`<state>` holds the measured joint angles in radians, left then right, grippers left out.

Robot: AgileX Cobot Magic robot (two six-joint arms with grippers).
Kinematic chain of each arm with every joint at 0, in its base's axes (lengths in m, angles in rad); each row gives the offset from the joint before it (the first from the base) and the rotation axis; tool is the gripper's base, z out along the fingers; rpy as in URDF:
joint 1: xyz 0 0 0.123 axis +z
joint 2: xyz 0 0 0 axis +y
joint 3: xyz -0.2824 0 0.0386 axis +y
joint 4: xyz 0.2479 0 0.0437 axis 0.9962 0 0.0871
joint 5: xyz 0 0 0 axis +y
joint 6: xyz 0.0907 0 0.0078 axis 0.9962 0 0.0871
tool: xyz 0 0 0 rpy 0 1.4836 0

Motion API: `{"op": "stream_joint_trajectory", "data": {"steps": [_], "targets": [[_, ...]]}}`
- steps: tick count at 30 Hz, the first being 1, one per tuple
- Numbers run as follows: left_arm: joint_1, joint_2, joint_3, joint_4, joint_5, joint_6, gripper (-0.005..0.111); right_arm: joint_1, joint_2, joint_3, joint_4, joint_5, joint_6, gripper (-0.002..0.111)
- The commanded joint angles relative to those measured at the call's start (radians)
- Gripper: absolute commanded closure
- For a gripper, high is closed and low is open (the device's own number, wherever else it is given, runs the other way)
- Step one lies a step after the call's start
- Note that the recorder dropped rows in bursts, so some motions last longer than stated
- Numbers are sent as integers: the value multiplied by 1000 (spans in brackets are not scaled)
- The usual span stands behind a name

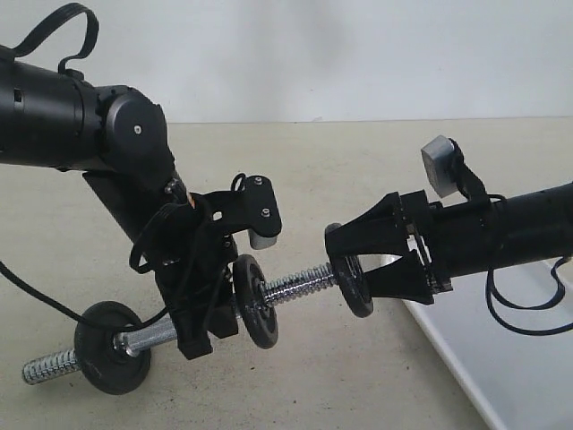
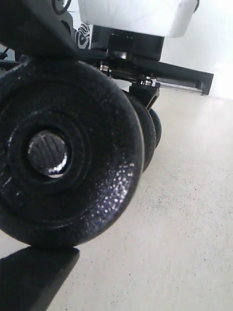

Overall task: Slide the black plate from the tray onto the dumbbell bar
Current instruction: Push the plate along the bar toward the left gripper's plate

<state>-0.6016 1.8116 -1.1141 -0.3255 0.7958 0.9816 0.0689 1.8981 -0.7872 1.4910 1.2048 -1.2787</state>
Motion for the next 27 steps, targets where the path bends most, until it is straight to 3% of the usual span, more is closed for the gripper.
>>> {"op": "stream_joint_trajectory", "data": {"steps": [1, 13, 27], "targets": [[-2, -61, -26, -51, -22, 6, 102, 1, -3, -1, 25, 16, -14, 108], [-2, -61, -26, -58, -20, 6, 102, 83, -3, -1, 125, 16, -57, 108], [-2, -61, -26, -65, -20, 6, 102, 83, -3, -1, 178, 16, -72, 108]]}}
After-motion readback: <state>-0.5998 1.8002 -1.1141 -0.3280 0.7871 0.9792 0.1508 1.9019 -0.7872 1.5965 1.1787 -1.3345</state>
